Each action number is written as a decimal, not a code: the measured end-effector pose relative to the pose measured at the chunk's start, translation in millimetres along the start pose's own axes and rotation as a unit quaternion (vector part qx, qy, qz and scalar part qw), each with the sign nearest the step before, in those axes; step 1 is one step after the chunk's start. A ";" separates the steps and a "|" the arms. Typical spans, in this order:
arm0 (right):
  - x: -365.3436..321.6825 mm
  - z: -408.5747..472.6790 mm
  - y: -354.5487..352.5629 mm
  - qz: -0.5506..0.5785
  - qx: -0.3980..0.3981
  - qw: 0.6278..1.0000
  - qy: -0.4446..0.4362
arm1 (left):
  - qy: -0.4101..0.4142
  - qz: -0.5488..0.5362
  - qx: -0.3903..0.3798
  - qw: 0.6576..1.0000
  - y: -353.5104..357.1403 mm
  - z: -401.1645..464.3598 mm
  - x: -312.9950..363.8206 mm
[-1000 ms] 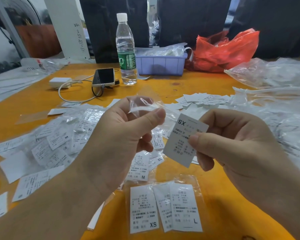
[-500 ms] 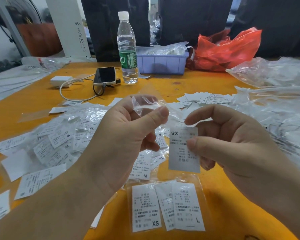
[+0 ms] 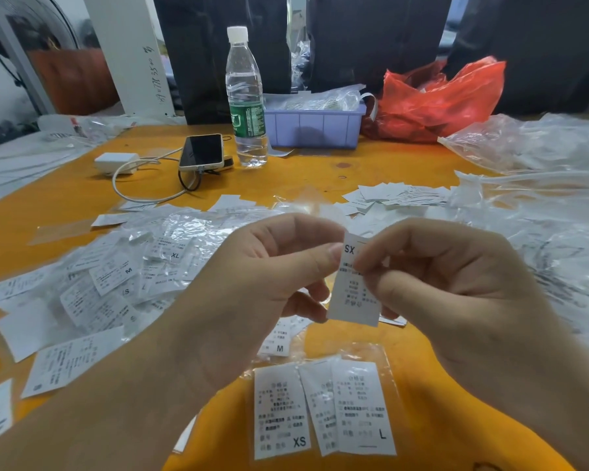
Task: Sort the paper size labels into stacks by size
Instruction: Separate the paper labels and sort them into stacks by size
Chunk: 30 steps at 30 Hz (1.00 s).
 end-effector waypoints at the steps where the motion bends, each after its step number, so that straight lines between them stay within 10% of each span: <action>1: 0.0 -0.7 0.7 0.007 -0.003 1.000 0.004 | -0.002 0.003 -0.002 1.000 0.5 0.4 -0.2; 30: 5.9 1.9 5.0 0.107 -0.052 0.990 0.077 | 0.030 0.016 0.069 0.997 -8.8 -0.4 8.6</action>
Point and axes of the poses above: each hand's wrist, its own z-axis towards the middle knuckle, its own y-axis out of the palm, x = y × z, the point moved 6 cm from there along z, towards the middle knuckle, and after that the axes turned 3 degrees about -x, right-handed, at the moved point
